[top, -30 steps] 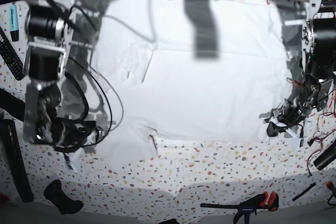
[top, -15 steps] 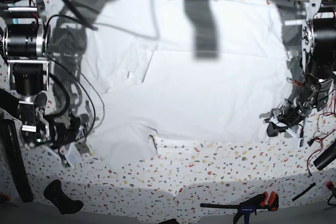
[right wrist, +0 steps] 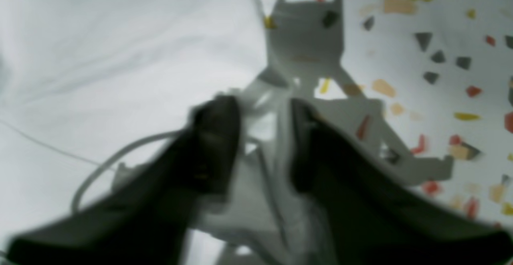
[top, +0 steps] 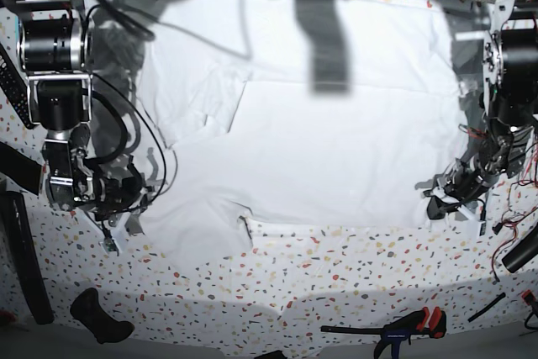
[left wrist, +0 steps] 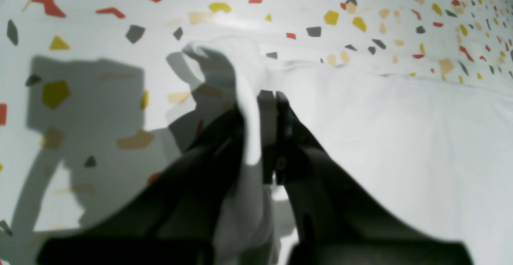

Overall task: Fold the T-shirt properly
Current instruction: 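Lift the folded edge and pull it toward the robot, folding again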

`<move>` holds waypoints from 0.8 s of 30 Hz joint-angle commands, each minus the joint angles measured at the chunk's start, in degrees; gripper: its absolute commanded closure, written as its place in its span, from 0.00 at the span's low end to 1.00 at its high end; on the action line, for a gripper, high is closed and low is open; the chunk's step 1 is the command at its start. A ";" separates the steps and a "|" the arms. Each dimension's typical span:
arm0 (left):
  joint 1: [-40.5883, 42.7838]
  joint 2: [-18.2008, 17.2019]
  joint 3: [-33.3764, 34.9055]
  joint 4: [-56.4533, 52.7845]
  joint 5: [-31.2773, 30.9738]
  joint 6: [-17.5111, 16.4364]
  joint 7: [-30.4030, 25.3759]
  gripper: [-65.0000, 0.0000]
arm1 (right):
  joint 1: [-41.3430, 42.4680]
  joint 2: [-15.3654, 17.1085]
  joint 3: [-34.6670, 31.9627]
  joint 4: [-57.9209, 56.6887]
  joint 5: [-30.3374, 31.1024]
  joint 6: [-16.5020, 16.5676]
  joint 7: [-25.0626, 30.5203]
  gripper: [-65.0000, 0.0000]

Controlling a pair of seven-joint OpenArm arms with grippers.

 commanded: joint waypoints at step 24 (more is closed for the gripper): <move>3.76 -2.93 -0.07 13.33 -9.05 -0.60 12.57 1.00 | -8.39 0.66 0.07 26.86 3.04 3.13 -7.50 1.00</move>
